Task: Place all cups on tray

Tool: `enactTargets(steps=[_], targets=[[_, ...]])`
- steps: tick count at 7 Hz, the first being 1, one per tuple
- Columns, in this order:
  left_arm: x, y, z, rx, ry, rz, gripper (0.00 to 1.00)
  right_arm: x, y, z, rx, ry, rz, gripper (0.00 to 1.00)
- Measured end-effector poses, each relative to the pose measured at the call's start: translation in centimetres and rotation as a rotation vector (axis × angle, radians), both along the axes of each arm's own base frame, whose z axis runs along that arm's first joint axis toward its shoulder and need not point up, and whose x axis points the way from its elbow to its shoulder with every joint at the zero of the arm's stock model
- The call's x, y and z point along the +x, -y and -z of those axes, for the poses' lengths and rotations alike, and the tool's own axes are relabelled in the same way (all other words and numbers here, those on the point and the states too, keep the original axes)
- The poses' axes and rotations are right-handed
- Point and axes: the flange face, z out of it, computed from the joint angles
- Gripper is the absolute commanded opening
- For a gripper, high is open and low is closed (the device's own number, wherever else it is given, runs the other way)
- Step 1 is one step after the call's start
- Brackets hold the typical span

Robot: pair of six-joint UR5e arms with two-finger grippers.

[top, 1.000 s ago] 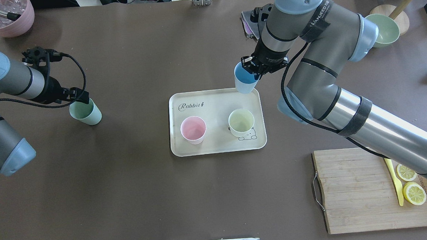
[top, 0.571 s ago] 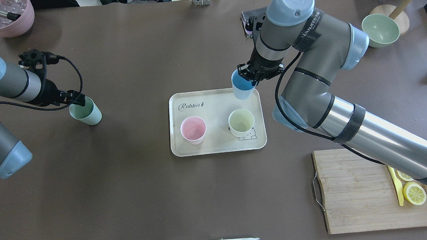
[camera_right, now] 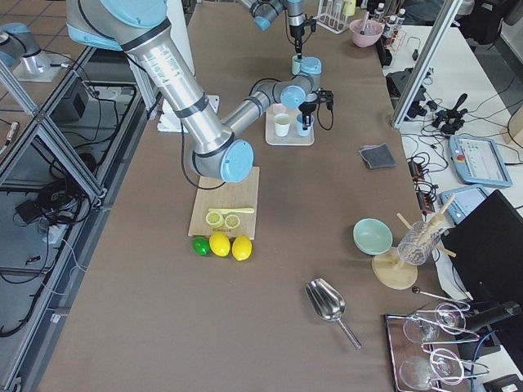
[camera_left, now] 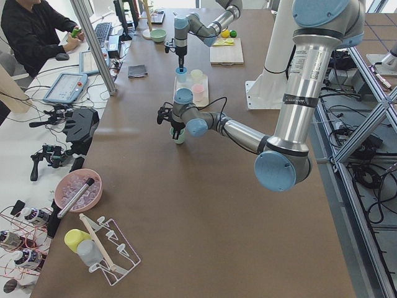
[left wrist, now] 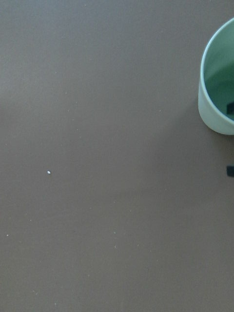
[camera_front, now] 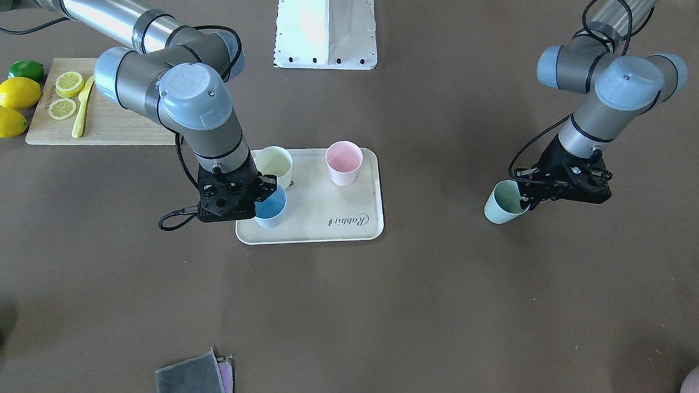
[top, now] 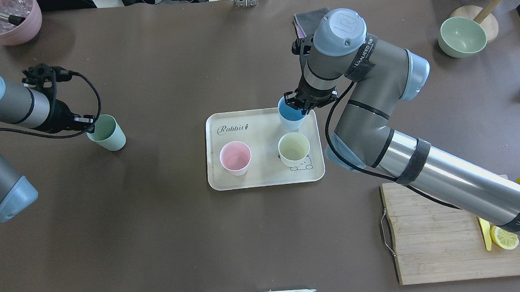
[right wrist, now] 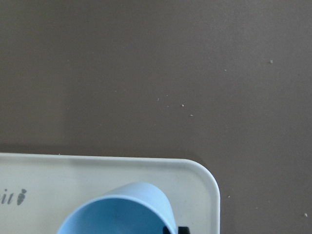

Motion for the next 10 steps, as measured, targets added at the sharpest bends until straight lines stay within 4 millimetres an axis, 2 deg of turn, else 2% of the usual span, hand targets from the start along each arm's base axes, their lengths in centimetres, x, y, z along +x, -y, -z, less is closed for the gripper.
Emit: enactTargets(steps=[1,2,4,5,6,7,8,10], targets=[[0.0,-0.1,1.1,-0.002,-0.009,-0.002,0.00,-0.1,0.1,-0.2,-0.001,0.002,-0.001,1.00],[0.4,0.2,3.0,-0.014,-0.015,-0.006,0.00,0.3,0.4,-0.1,-0.001,0.008,-0.005,1.00],[3.4,2.2,11.1,-0.087,-0.036,0.023,0.00,3.5,2.2,0.9,-0.025,0.052,-0.006,1.00],[5.9,2.3,15.0,-0.130,-0.049,0.038,0.00,5.8,3.3,1.3,-0.043,0.076,-0.013,1.00],[8.9,1.8,17.8,-0.157,-0.057,0.053,0.00,8.1,4.3,0.9,-0.059,0.084,-0.023,1.00],[12.0,1.5,20.2,-0.179,-0.066,0.071,0.00,10.5,5.4,-0.6,-0.056,0.078,-0.028,1.00],[15.0,1.4,22.0,-0.198,-0.069,0.090,0.00,12.7,6.2,-2.5,-0.045,0.064,-0.024,1.00],[20.1,0.8,23.4,-0.214,-0.048,0.132,0.00,16.2,7.0,-6.0,-0.038,0.041,-0.025,1.00]])
